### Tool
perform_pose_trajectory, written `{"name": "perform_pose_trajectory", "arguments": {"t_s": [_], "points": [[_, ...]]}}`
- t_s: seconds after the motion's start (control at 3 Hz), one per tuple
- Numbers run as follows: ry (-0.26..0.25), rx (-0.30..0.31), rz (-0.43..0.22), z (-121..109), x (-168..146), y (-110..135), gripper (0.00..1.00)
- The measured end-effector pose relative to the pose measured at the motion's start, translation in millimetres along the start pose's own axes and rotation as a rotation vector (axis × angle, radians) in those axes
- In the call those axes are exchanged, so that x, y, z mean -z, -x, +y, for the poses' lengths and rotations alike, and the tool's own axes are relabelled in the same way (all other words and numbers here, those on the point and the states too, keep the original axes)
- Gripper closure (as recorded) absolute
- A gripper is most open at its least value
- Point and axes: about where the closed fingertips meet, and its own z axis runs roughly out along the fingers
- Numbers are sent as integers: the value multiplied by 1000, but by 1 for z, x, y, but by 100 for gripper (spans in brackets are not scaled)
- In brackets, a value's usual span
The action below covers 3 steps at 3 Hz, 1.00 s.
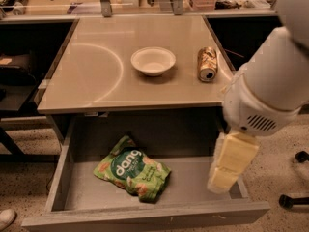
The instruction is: Pick green rice chip bag from top drawer and place on counter
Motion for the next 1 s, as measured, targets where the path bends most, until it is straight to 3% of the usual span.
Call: {"name": "perform_pose_trajectory", "arguments": {"t_s": [0.67,1.0], "points": [[52,-60,-75,6,-91,66,0],[48,-71,-82,5,-92,69,0]]}}
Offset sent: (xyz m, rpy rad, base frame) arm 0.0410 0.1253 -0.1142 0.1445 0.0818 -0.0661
